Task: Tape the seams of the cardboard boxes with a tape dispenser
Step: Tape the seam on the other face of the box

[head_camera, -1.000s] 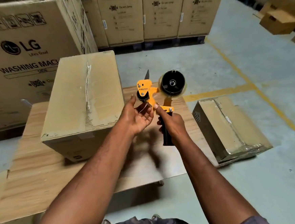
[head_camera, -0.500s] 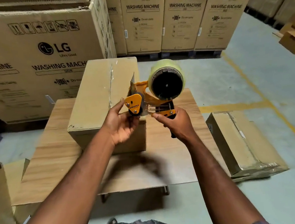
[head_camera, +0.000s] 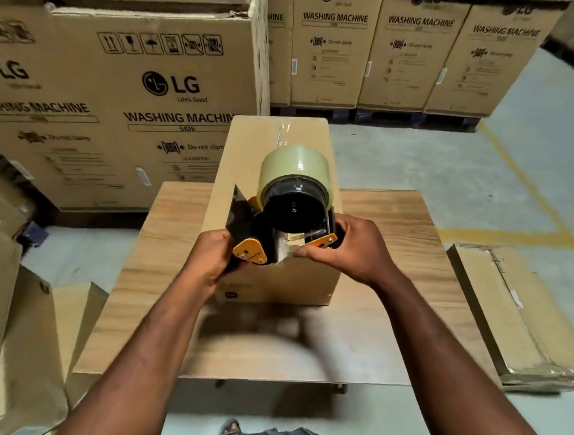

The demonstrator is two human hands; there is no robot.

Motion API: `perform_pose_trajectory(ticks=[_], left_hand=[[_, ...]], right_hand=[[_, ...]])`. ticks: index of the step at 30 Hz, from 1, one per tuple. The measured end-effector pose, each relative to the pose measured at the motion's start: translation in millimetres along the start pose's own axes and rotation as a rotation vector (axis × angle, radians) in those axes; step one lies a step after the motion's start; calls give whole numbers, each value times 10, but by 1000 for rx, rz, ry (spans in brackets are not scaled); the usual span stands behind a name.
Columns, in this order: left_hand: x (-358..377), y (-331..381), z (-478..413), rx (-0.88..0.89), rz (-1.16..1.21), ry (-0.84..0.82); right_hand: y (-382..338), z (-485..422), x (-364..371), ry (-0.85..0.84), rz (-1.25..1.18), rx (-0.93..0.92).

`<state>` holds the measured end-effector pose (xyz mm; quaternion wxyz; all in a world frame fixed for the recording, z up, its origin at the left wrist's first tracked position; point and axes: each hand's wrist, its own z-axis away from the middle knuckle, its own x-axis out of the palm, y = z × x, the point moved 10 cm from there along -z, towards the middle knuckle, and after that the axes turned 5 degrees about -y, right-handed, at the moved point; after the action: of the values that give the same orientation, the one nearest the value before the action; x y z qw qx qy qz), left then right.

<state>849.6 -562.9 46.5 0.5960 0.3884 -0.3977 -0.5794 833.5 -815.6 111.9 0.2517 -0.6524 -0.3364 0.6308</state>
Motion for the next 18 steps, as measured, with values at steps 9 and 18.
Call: perform_pose_trajectory(ticks=[9, 18], left_hand=[[-1051, -63, -100, 70, -175, 88], [-1228, -269, -382, 60, -130, 146]], right_hand=[[-288, -330, 366, -107, 282, -87], [-335, -501, 568, -150, 404, -70]])
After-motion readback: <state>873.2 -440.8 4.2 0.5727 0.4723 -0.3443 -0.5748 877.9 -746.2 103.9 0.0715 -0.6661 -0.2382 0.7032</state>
